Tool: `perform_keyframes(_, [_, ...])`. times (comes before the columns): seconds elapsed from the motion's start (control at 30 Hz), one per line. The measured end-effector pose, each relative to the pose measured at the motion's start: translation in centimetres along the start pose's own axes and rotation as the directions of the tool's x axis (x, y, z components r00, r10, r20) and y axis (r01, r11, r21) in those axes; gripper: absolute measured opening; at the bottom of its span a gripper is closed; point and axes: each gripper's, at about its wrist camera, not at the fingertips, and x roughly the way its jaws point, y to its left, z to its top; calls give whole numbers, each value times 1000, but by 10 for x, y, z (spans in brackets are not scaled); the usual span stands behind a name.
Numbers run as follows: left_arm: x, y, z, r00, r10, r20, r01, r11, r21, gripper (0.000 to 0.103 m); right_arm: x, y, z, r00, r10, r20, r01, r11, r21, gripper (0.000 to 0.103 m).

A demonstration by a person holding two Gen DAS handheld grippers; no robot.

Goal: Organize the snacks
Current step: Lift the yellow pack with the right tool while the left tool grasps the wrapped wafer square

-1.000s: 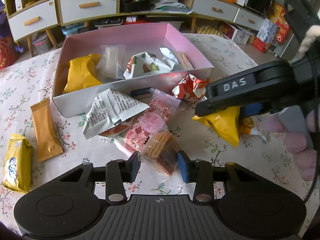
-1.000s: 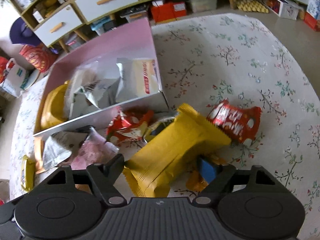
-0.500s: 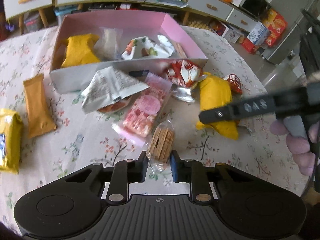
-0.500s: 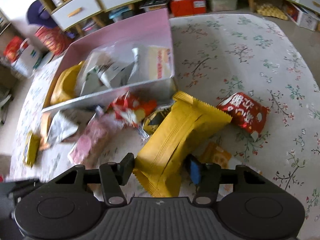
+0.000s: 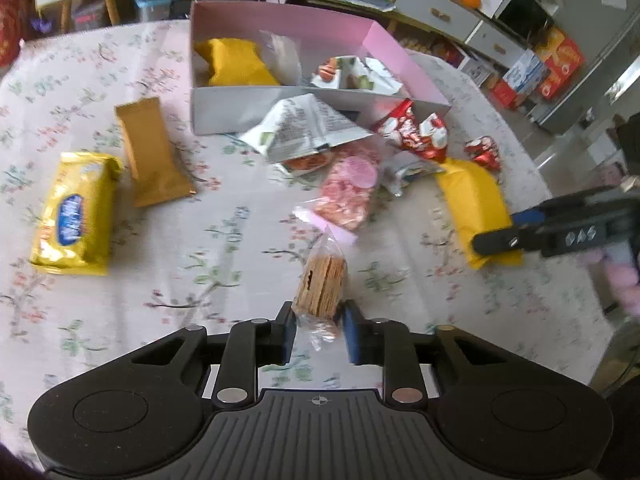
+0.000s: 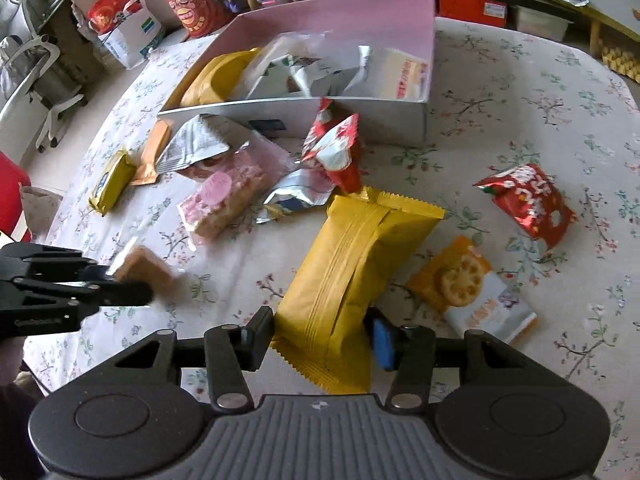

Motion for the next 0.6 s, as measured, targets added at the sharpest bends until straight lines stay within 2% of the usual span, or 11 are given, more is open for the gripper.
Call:
perform_keyframes(0.07, [-2, 0, -2, 1000, 15, 1, -15, 999, 42, 29, -3, -5, 2, 1000, -16, 3, 16, 1000, 22, 32])
perform_keyframes(0.13, [-4, -1, -4, 999, 46, 12, -46, 995, 90, 48, -6, -8, 3, 999, -35, 10, 34, 999, 31, 34])
perform_keyframes(0.17, [-4, -3, -5, 998, 67, 19, -69, 991, 118, 54, -8, -9, 3, 999, -44, 17, 44, 999, 33, 39])
perform_keyframes(0.2, [-4, -4, -6, 996, 83, 26, -86, 987, 138, 64, -10, -9, 3, 998, -53, 26, 52, 998, 34, 44])
perform_keyframes(0.33, [-4, -9, -9, 993, 116, 33, -120, 972, 202, 78, -13, -7, 4, 996, -70, 48, 68, 997, 40, 50])
perform_keyframes(0.47, [2, -15, -10, 985, 164, 50, -171, 951, 257, 82, -10, -1, 7, 995, -83, 48, 81, 996, 45, 52])
perform_keyframes(0.6, [7, -13, -7, 985, 167, 41, -172, 960, 220, 82, -1, 5, 8, 994, -100, 37, 99, 995, 26, 52])
